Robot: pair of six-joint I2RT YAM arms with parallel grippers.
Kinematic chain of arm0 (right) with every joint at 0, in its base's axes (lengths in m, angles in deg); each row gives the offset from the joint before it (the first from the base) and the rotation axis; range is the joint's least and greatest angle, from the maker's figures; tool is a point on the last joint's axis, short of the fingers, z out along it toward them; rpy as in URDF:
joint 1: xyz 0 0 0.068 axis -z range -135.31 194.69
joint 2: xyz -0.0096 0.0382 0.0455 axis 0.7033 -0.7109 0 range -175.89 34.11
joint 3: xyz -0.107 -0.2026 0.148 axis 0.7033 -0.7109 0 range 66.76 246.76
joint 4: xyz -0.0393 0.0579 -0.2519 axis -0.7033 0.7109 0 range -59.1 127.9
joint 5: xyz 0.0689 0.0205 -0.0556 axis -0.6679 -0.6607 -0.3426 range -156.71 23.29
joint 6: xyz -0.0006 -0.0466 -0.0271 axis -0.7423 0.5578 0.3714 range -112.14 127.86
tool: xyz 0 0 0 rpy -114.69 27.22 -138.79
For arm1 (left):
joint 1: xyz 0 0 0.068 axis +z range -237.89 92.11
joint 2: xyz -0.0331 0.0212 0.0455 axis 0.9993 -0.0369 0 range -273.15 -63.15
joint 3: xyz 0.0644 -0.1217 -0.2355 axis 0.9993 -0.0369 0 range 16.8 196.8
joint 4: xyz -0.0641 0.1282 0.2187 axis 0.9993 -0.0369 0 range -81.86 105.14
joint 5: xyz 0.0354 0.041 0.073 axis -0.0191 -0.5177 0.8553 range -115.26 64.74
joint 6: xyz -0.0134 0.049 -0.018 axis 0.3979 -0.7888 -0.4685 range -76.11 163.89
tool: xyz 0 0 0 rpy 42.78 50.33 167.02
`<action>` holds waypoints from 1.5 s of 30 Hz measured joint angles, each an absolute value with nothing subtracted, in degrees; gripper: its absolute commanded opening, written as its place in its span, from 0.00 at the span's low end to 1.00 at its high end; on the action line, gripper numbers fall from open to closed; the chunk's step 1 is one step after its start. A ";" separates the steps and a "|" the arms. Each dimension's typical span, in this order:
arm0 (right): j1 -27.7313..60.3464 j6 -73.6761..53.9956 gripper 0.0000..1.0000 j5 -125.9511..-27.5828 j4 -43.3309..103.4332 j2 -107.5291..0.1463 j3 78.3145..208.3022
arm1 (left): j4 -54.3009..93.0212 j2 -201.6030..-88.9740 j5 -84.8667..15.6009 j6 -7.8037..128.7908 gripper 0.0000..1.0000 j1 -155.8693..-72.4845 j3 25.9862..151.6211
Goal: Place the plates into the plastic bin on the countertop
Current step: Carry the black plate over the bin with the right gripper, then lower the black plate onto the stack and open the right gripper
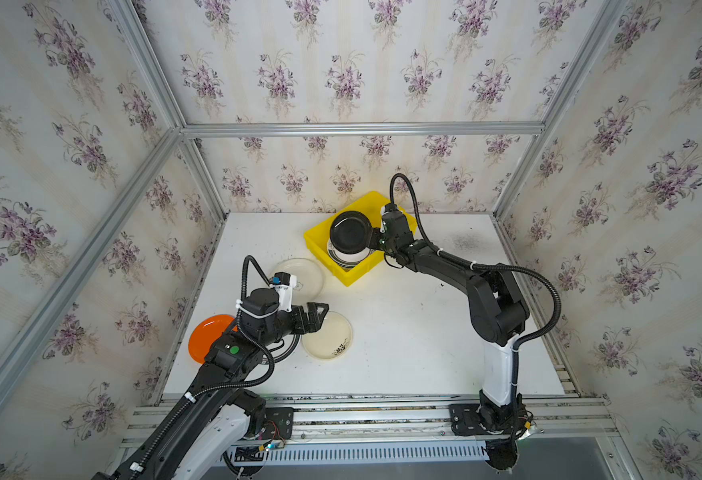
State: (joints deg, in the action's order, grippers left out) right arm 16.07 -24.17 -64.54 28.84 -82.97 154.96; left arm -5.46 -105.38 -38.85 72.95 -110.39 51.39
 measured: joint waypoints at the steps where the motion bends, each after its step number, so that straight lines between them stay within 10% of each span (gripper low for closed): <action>1: 16.09 -24.04 0.00 -64.34 29.64 -83.23 155.35 | -5.57 -105.54 -38.82 72.90 1.00 -110.37 51.39; 32: 15.02 -20.17 0.05 -58.94 49.80 -96.26 176.60 | -9.02 -104.16 -37.03 71.44 1.00 -110.06 51.76; 40: 14.91 -19.52 0.50 -58.99 51.13 -97.52 178.48 | -9.68 -104.01 -36.29 71.44 1.00 -110.06 51.76; 45: 14.91 -18.36 0.61 -58.92 51.13 -97.35 178.48 | -9.68 -103.99 -36.05 71.44 1.00 -110.04 51.74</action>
